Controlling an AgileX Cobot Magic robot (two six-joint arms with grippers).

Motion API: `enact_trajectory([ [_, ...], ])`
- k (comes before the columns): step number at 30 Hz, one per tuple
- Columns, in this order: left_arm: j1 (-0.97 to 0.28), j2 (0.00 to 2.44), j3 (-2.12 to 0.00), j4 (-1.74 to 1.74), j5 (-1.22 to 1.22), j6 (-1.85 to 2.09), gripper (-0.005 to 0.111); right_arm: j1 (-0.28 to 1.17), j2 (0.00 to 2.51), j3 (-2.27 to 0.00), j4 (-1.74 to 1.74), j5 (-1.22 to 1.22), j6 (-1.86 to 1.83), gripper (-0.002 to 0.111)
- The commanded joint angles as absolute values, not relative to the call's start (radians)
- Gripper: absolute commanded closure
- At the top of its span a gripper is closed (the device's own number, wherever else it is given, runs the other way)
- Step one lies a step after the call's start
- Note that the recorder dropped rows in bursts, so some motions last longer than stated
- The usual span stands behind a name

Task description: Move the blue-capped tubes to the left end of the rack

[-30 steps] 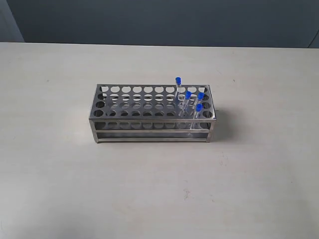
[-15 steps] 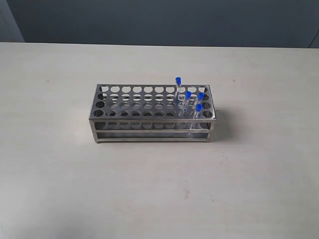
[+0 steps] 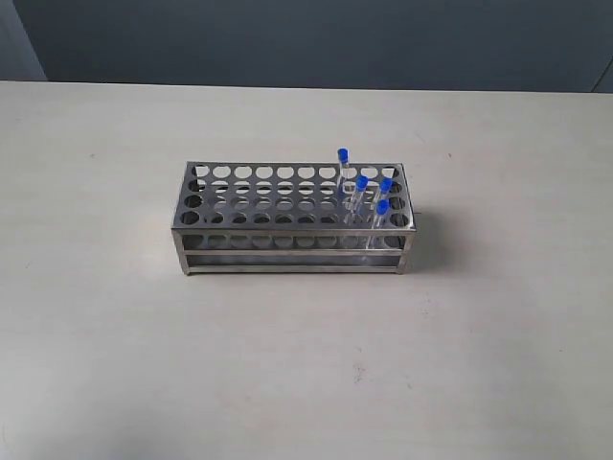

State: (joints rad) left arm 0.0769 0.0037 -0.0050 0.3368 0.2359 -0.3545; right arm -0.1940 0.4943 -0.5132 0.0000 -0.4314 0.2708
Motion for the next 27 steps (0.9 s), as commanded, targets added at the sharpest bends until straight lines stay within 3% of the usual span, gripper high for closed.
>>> enact_trajectory([
  [1, 0.07, 0.0, -0.002, 0.333, 0.233, -0.356, 0.106, -0.196, 0.864, -0.8, -0.47, -0.425, 0.491, 0.109],
  [3, 0.07, 0.0, -0.002, 0.333, 0.233, -0.356, 0.106, -0.196, 0.975, -0.858, -0.699, -0.423, 0.675, 0.109],
  [4, 0.07, 0.0, -0.002, 0.333, 0.233, -0.356, 0.106, -0.188, 1.059, -0.844, -0.98, -0.447, 0.906, 0.109],
  [6, 0.07, 0.0, -0.002, 0.333, 0.233, -0.356, 0.106, -0.129, 1.126, -0.698, -1.071, -0.508, 0.962, 0.109],
  [11, 0.07, 0.0, -0.002, 0.333, 0.233, -0.356, 0.106, 0.12, 1.153, -0.223, -0.171, -0.714, 0.199, 0.109],
  [14, 0.07, 0.0, -0.002, 0.333, 0.233, -0.356, 0.106, 0.256, 1.265, -0.185, -0.139, -0.743, 0.133, 0.109],
  [17, 0.07, 0.0, -0.002, 0.333, 0.233, -0.356, 0.106, 0.301, 1.403, -0.195, -0.256, -0.878, 0.157, 0.107],
  [18, 0.07, 0.0, -0.002, 0.333, 0.233, -0.356, 0.106, 0.301, 1.454, -0.21, -0.37, -0.888, 0.167, 0.1],
  [21, 0.07, 0.0, -0.002, 0.333, 0.233, -0.356, 0.106, 0.301, 1.574, -0.258, -0.485, -0.97, 0.22, 0.06],
  [22, 0.07, 0.0, -0.002, 0.333, 0.233, -0.356, 0.106, 0.301, 1.6, -0.27, -0.485, -0.989, 0.22, 0.052],
  [24, 0.07, 0.0, -0.002, 0.333, 0.233, -0.356, 0.106, 0.301, 1.65, -0.294, -0.49, -1.012, 0.22, 0.045],
  [27, 0.07, 0.0, -0.002, 0.333, 0.233, -0.356, 0.106, 0.301, 1.718, -0.333, -0.499, -1.038, 0.22, 0.048],
])
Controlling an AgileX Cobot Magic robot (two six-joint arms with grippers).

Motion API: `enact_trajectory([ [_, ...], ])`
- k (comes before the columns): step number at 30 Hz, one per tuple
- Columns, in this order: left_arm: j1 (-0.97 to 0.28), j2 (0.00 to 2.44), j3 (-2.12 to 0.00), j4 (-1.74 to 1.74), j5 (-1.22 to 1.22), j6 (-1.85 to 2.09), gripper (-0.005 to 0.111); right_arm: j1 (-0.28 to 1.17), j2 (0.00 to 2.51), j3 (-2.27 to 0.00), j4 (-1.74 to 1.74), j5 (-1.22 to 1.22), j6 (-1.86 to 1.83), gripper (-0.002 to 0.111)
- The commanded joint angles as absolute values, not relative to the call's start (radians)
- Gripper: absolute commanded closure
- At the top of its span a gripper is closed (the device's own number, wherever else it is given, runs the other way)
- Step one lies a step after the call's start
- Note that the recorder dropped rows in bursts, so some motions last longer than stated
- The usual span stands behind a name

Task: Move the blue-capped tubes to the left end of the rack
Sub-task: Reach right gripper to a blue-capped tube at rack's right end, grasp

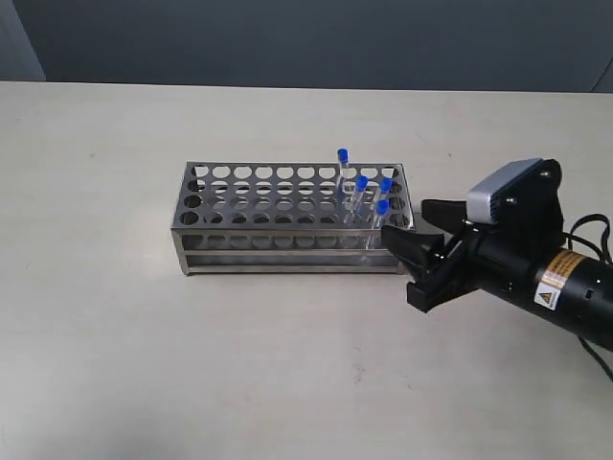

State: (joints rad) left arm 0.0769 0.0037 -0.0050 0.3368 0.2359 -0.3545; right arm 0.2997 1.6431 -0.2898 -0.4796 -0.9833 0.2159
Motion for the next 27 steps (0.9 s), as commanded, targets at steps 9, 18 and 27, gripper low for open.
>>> enact_trajectory([
  [9, 0.07, 0.0, -0.002, 0.333, 0.233, -0.356, 0.106, 0.301, 1.851, -0.426, -0.499, -1.07, 0.22, 0.053],
  [18, 0.07, 0.0, -0.002, 0.333, 0.233, -0.356, 0.106, 0.321, 1.893, -0.478, -0.491, -1.069, 0.22, 0.053],
  [27, 0.07, 0.0, -0.002, 0.333, 0.233, -0.356, 0.106, 0.34, 1.912, -0.497, -0.488, -1.057, 0.262, 0.096],
])
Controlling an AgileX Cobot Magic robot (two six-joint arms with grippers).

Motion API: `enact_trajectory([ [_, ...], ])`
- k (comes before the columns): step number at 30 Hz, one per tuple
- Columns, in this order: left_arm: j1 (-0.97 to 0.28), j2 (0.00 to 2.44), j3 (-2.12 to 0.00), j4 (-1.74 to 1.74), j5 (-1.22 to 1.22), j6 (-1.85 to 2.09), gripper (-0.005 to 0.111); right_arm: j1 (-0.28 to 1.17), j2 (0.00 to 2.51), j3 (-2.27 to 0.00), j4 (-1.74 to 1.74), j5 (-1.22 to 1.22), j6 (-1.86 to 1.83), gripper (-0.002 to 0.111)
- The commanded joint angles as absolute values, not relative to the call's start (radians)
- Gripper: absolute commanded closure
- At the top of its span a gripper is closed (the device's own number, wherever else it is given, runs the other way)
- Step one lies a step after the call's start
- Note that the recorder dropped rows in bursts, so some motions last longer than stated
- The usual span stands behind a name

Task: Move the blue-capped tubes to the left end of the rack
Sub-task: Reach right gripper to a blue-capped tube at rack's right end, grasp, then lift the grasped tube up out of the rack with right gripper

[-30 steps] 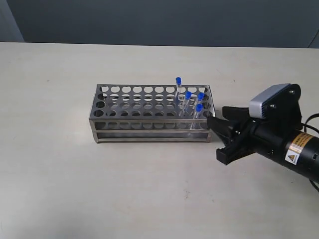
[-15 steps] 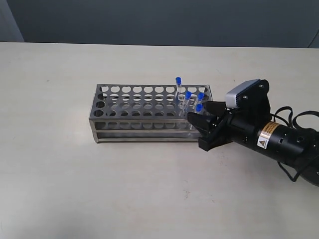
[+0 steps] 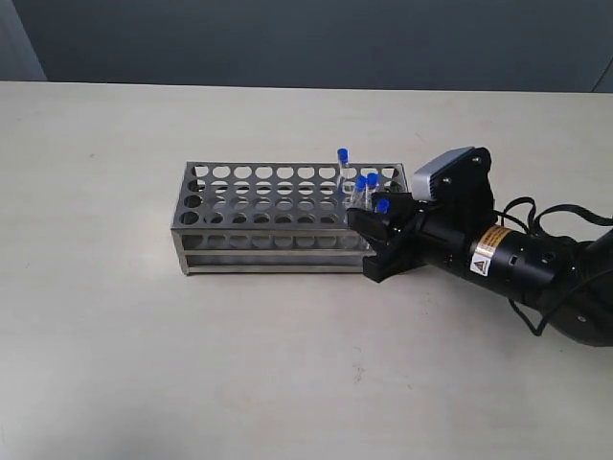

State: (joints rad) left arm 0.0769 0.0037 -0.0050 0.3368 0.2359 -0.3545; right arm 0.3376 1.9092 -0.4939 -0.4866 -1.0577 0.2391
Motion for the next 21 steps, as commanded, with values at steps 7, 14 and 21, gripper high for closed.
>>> enact_trajectory([
  [7, 0.07, 0.0, -0.002, 0.333, 0.233, -0.356, 0.106, 0.34, 1.902, -0.497, -0.512, -1.054, 0.316, 0.108],
  [14, 0.07, 0.0, -0.002, 0.333, 0.233, -0.356, 0.106, 0.34, 1.816, -0.497, -0.6, -1.004, 0.371, 0.108],
  [21, 0.07, 0.0, -0.002, 0.333, 0.233, -0.356, 0.106, 0.34, 1.667, -0.497, -0.634, -0.831, 0.378, 0.108],
])
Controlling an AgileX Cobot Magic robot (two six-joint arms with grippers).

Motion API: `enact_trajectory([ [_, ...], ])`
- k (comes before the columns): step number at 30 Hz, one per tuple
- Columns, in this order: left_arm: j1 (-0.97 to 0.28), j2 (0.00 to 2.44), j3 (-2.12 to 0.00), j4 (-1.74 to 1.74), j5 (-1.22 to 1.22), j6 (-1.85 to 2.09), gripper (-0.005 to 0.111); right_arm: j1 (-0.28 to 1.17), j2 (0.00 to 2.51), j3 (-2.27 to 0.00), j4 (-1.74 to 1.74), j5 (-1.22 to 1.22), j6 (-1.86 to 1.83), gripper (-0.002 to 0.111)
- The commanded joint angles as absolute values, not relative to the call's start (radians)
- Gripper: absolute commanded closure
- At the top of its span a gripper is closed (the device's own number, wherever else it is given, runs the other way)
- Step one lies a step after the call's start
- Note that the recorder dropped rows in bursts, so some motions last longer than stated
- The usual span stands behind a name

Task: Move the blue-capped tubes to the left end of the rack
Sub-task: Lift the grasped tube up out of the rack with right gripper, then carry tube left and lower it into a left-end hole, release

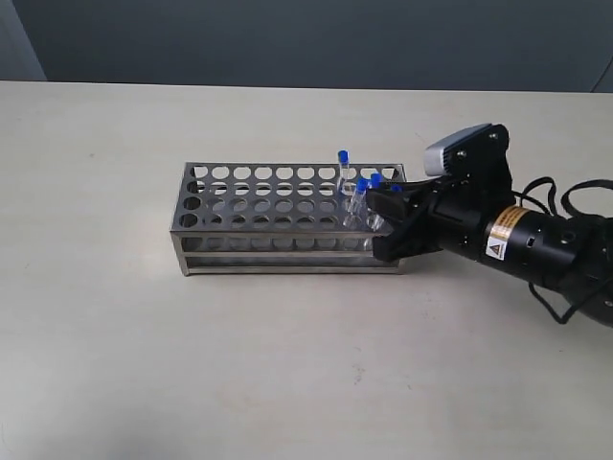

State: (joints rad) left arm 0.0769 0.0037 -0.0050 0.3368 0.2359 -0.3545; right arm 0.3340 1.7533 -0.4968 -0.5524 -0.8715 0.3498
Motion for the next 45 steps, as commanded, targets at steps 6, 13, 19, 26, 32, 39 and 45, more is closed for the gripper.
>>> enact_trajectory([
  [6, 0.07, 0.0, -0.002, 0.333, 0.233, -0.356, 0.106, 0.34, 1.524, -0.497, -0.646, -0.761, 0.403, 0.108],
  [13, 0.07, 0.0, -0.002, 0.333, 0.233, -0.356, 0.106, 0.34, 1.423, -0.621, -0.816, -0.63, 0.589, 0.108],
  [19, 0.07, 0.0, -0.002, 0.333, 0.233, -0.356, 0.106, 0.371, 1.496, -0.837, -1.095, -0.627, 0.87, 0.108],
  [26, 0.07, 0.0, -0.002, 0.333, 0.233, -0.356, 0.106, 0.532, 1.737, -1.099, -1.164, -0.608, 0.915, 0.108],
  [32, 0.07, 0.0, -0.002, 0.333, 0.233, -0.356, 0.106, 0.602, 1.916, -1.263, -1.169, -0.532, 0.916, 0.108],
  [39, 0.07, 0.0, -0.002, 0.333, 0.233, -0.356, 0.106, 0.612, 2.059, -1.419, -1.23, -0.518, 0.993, 0.108],
  [45, 0.07, 0.0, -0.002, 0.333, 0.233, -0.356, 0.106, 0.612, 2.122, -1.498, -1.278, -0.461, 1.05, 0.108],
])
